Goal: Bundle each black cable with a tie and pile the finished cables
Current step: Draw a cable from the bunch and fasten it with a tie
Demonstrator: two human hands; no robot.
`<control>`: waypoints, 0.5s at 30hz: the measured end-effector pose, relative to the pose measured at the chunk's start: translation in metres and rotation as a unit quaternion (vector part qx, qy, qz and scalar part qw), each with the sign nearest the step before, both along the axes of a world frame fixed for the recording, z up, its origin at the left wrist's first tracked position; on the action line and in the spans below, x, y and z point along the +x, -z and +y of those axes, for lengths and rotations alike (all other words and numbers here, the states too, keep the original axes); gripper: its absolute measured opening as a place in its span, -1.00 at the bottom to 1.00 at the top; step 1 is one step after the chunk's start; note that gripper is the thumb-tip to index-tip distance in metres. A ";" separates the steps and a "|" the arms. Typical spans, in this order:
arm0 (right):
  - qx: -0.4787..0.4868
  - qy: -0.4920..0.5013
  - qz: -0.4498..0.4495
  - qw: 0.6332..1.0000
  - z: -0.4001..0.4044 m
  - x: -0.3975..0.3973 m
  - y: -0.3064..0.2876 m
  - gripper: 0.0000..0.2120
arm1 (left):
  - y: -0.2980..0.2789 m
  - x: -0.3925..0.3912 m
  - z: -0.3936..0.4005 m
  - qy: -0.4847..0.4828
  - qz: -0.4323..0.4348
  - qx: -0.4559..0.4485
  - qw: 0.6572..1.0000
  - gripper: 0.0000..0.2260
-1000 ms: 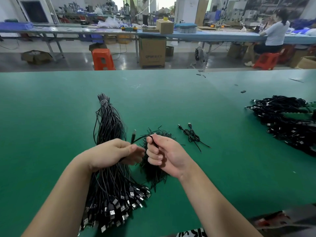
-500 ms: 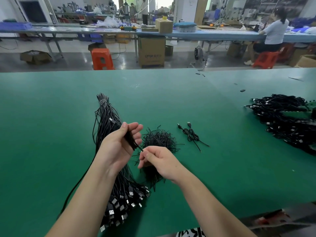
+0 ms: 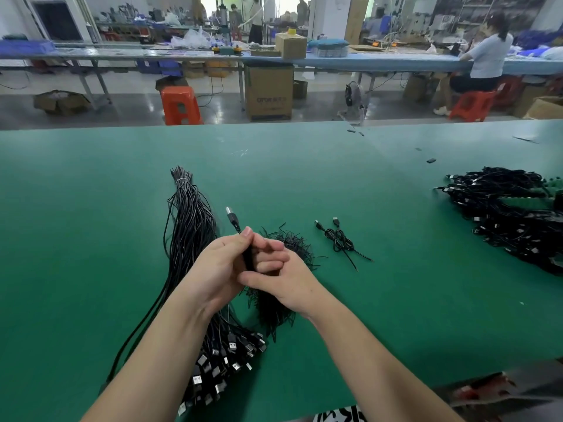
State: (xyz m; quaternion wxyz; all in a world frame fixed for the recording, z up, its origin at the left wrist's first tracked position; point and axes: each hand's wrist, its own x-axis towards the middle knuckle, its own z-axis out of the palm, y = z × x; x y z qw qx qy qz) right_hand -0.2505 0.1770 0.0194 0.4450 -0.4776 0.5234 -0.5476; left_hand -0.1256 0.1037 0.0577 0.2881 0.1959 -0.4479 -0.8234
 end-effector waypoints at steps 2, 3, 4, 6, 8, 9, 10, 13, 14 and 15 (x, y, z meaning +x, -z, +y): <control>-0.012 0.004 -0.006 1.000 0.001 0.002 0.000 -0.74 | -0.001 0.001 0.000 0.033 -0.007 -0.011 0.999 -0.69; -0.016 0.011 -0.008 1.000 0.001 0.003 0.002 -0.79 | -0.001 0.002 -0.001 0.049 -0.014 -0.018 0.999 -0.69; -0.018 0.023 -0.013 0.999 0.001 0.005 0.002 -0.78 | -0.002 0.003 -0.002 0.062 -0.025 -0.023 0.997 -0.69; -0.016 0.040 -0.032 0.999 0.001 0.008 0.005 -0.57 | -0.004 0.005 -0.005 0.089 -0.057 -0.037 0.994 -0.69; -0.015 0.047 -0.034 0.998 0.002 0.011 0.009 -0.51 | -0.007 0.008 -0.008 0.116 -0.091 -0.057 0.987 -0.69; -0.019 0.057 -0.014 0.998 0.004 0.011 0.010 -0.55 | -0.009 0.010 -0.010 0.126 -0.110 -0.073 0.983 -0.69; -0.024 0.078 0.016 0.997 0.005 0.011 0.009 -0.60 | -0.010 0.013 -0.011 0.126 -0.137 -0.101 0.977 -0.69; -0.040 0.157 0.180 0.970 0.009 0.001 0.009 -0.69 | -0.014 0.016 -0.011 0.051 -0.335 -0.306 0.890 -0.64; -0.049 0.164 0.268 0.948 0.009 -0.003 0.010 -0.72 | -0.012 0.015 -0.011 0.015 -0.411 -0.387 0.826 -0.59; -0.053 0.163 0.348 0.922 0.009 -0.005 0.011 -0.72 | -0.010 0.014 -0.009 -0.012 -0.460 -0.446 0.767 -0.56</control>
